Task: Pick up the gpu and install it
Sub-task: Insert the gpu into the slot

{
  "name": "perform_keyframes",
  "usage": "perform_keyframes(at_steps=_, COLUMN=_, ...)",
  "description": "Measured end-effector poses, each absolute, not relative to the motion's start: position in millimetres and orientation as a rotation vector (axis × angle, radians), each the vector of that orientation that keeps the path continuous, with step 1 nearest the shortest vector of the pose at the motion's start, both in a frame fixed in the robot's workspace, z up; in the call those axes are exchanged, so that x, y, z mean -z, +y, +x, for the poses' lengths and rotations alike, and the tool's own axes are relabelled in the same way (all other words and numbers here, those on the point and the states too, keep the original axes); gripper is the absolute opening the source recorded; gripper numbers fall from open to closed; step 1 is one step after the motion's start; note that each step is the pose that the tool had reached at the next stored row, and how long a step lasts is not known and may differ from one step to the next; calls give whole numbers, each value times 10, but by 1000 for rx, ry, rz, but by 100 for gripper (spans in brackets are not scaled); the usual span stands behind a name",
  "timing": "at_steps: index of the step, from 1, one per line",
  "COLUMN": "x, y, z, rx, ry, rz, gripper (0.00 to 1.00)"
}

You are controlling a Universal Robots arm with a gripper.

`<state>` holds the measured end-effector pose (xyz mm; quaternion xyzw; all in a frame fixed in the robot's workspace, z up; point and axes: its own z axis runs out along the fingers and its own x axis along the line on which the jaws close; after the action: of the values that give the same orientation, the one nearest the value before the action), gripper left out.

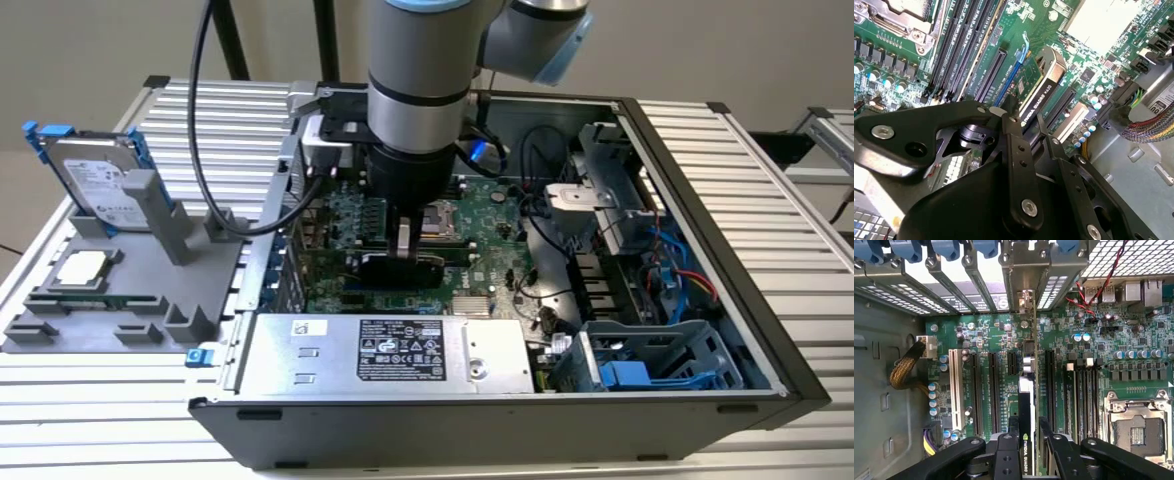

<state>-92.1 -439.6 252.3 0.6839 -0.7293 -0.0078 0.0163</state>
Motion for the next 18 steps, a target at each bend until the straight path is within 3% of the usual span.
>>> perform_keyframes(at_steps=18, x=-2447, y=-4396, z=-921, rx=25, ry=-2268, rz=2127, gripper=0)
